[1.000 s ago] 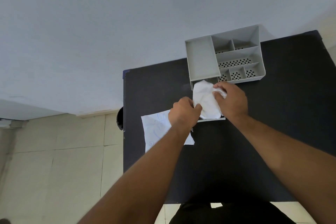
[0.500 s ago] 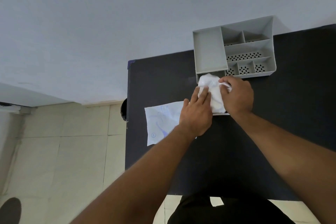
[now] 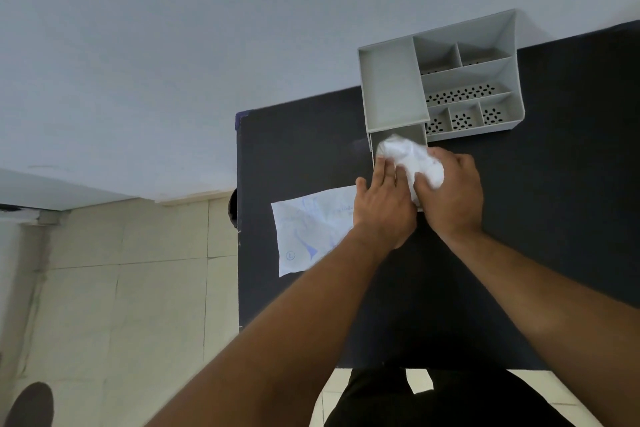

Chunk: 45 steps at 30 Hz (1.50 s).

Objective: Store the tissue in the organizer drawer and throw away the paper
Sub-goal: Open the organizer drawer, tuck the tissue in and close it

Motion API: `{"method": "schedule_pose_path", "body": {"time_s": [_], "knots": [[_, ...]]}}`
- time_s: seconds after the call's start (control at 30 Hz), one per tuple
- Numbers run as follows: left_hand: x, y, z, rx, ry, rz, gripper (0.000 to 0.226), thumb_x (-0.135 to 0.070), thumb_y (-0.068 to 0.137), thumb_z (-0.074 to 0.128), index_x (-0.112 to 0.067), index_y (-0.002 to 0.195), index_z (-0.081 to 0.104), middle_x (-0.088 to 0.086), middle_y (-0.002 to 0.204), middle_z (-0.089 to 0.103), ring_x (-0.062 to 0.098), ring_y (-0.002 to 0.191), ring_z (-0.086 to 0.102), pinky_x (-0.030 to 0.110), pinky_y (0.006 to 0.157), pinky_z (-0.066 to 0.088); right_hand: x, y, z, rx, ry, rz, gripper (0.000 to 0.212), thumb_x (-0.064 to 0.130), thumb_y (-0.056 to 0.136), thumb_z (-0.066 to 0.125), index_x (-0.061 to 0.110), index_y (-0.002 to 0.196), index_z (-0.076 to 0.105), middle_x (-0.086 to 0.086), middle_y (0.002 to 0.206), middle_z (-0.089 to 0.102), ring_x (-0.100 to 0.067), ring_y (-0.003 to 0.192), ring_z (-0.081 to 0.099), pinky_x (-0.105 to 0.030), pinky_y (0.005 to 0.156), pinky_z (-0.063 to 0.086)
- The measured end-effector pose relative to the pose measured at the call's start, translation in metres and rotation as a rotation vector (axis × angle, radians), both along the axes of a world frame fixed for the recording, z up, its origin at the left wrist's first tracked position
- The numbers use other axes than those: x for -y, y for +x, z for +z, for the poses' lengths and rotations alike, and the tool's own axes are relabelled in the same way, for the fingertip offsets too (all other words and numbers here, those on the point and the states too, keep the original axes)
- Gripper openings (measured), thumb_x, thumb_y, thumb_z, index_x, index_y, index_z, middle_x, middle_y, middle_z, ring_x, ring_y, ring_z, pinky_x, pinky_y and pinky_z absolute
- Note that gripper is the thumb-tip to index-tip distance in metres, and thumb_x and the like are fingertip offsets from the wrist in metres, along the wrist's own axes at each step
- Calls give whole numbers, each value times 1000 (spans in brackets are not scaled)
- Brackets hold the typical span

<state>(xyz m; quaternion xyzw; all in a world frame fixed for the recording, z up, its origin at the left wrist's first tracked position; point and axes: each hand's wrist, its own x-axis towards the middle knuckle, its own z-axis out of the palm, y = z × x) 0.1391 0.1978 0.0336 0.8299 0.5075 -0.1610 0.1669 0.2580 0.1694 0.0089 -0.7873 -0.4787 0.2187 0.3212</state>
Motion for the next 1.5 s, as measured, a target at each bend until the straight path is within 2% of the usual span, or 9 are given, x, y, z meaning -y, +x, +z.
{"method": "schedule_pose_path", "body": {"time_s": [0.23,0.37,0.57,0.67,0.83,1.03,1.17,1.33,1.5], "knots": [[1,4,-5,158,-50,-32,69,-41,103,29,-10,160,7,6,169,6,22,155,7,55,117,22,-5,4,3,-107,-4,-105,45,38,91,70,16,131,62,-10,119,63,-13,96,56,-24,79,42],[-8,7,-9,62,-41,-98,72,-48,100,26,-13,161,6,4,169,6,22,155,12,57,119,20,3,7,0,-115,-19,-108,38,33,91,70,15,124,67,-9,112,66,-12,93,57,-22,77,42],[-13,13,-9,-54,-32,-151,77,-55,97,30,-15,161,10,5,169,7,24,155,10,60,117,16,5,4,2,-98,41,-58,35,22,90,72,12,123,70,-7,107,64,-8,84,56,-5,70,35],[-13,10,-6,-22,-50,-139,76,-54,99,29,-14,161,11,6,169,7,24,155,6,56,119,18,1,5,5,-39,56,22,32,20,90,73,13,121,71,-6,99,68,-9,79,57,-9,68,40],[-12,-11,-3,137,61,-81,68,-48,100,39,-9,156,29,9,163,30,23,153,18,47,117,29,-2,6,10,120,5,116,28,23,88,76,18,115,71,-2,102,74,-17,87,70,-32,72,56],[-14,-17,1,187,32,-76,67,-35,97,46,-10,156,29,4,162,34,22,154,16,49,116,27,-4,-1,5,272,-117,279,22,35,97,63,22,113,73,-1,100,73,-21,85,68,-32,68,51],[-15,-18,2,199,-8,-83,74,-30,92,50,-12,158,22,3,162,33,21,155,12,50,115,24,-5,-3,10,356,-238,369,24,40,102,54,22,108,69,-1,95,71,-22,80,67,-30,64,38],[-21,-20,2,130,-7,-131,72,-29,91,50,-14,157,27,5,168,14,21,155,6,53,116,23,-4,-3,14,363,-287,429,24,35,104,48,22,108,68,-1,96,70,-21,81,66,-31,66,40],[-25,-17,4,54,-8,-176,68,-32,95,47,-15,157,26,3,168,14,22,155,5,56,116,25,-2,-3,13,351,-266,407,22,35,101,53,22,106,70,1,98,70,-18,83,64,-30,66,43]]}}
